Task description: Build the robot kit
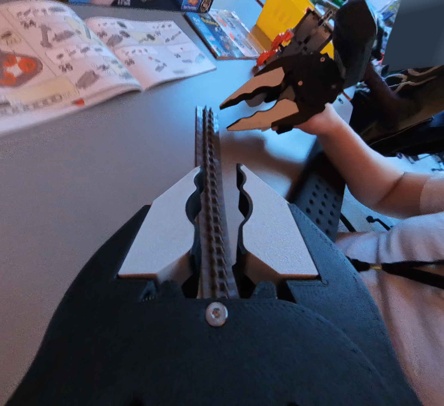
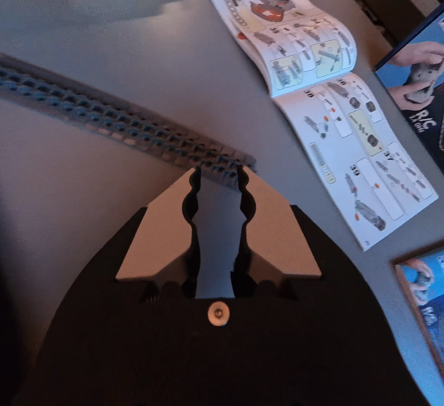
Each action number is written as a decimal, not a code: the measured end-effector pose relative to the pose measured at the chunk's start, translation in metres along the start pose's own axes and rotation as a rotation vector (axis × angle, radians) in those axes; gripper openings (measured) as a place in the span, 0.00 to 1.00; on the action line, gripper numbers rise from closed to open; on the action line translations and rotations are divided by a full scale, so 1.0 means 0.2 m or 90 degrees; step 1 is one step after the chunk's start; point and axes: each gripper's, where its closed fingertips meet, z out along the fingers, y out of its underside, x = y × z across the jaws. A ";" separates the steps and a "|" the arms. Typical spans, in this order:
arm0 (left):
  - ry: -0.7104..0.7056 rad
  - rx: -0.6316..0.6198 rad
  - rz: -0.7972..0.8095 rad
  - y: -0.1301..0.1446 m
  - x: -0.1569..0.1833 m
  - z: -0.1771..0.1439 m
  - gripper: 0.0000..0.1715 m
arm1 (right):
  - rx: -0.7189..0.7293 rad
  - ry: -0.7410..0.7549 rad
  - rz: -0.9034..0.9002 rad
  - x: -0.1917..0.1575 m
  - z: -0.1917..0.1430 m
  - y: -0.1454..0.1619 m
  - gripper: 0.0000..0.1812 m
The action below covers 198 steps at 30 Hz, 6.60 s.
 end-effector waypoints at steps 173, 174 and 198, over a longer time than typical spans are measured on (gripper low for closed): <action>-0.390 0.088 -0.187 0.18 -0.57 -0.02 0.05 | 0.144 0.500 0.307 0.59 -0.64 0.25 0.44; -0.388 0.087 -0.184 0.18 -0.57 -0.02 0.05 | 0.148 0.491 0.303 0.56 -0.60 0.20 0.44; -0.366 0.010 -0.061 0.21 -0.38 0.13 0.10 | 0.020 0.528 0.131 0.26 -0.24 -0.19 0.45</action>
